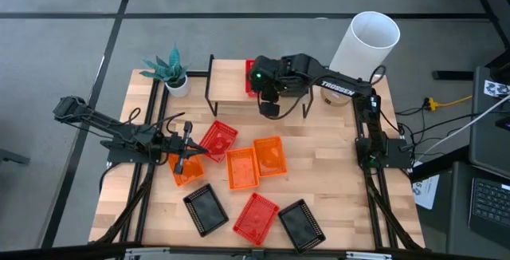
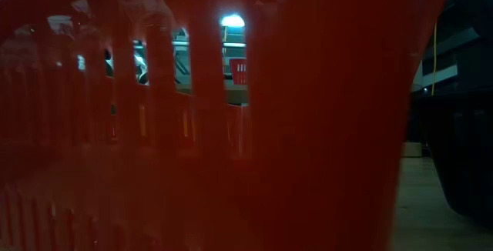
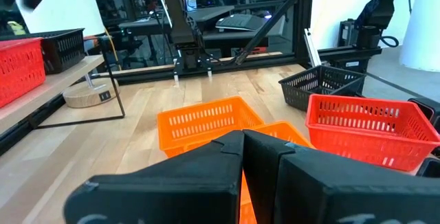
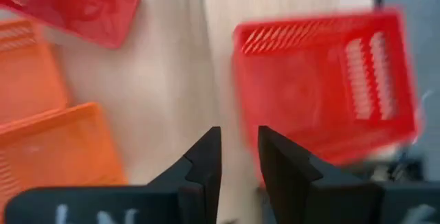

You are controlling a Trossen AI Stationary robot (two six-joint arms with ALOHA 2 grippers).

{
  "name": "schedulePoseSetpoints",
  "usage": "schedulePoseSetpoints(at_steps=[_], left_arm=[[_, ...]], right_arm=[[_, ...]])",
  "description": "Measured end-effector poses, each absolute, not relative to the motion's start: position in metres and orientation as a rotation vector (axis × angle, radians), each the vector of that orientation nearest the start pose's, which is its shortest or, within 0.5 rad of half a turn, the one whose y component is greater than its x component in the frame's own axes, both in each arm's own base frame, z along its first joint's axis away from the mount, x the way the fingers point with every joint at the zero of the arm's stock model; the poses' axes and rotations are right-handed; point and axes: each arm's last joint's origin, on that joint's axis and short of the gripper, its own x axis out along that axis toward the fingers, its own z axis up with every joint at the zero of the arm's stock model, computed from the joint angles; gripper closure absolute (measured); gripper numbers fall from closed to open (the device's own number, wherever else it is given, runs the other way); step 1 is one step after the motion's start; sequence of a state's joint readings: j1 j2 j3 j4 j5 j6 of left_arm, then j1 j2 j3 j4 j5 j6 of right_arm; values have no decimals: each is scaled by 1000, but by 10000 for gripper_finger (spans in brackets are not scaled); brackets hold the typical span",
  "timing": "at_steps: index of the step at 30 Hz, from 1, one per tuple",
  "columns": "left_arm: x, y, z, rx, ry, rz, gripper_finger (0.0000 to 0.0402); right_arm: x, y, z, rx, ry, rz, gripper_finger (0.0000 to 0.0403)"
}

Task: Stack baskets on shelf by color
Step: Put the left orange bin on the shelf

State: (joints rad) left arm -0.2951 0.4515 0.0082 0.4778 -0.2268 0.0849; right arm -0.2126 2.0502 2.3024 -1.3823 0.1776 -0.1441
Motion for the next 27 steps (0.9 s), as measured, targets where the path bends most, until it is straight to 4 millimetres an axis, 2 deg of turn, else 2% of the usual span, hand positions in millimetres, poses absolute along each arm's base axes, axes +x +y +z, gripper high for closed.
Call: schedulePoseSetpoints(at_steps=[4, 10, 13, 16, 20, 22, 27], left_arm=[[122, -30, 171, 75, -36, -67, 401], [122, -31, 169, 78, -12, -79, 401], [122, -31, 169, 94, -15, -79, 401], [122, -31, 172, 100, -46, -78, 401], [122, -31, 189, 5, -153, -76, 401], [126, -31, 197, -28, -72, -66, 401], [138, -32, 219, -93, 338, 70, 401]], right_arm=[[376, -67, 379, 70, 1270, -203, 308], [362, -24, 375, 178, 1308, 60, 309], [353, 0, 364, 148, 1364, 124, 311], [336, 23, 349, 109, 1448, 174, 311], [311, 49, 325, 112, 1506, 179, 312], [298, 60, 316, 137, 1488, 166, 312], [264, 76, 299, 176, 1408, 88, 312]])
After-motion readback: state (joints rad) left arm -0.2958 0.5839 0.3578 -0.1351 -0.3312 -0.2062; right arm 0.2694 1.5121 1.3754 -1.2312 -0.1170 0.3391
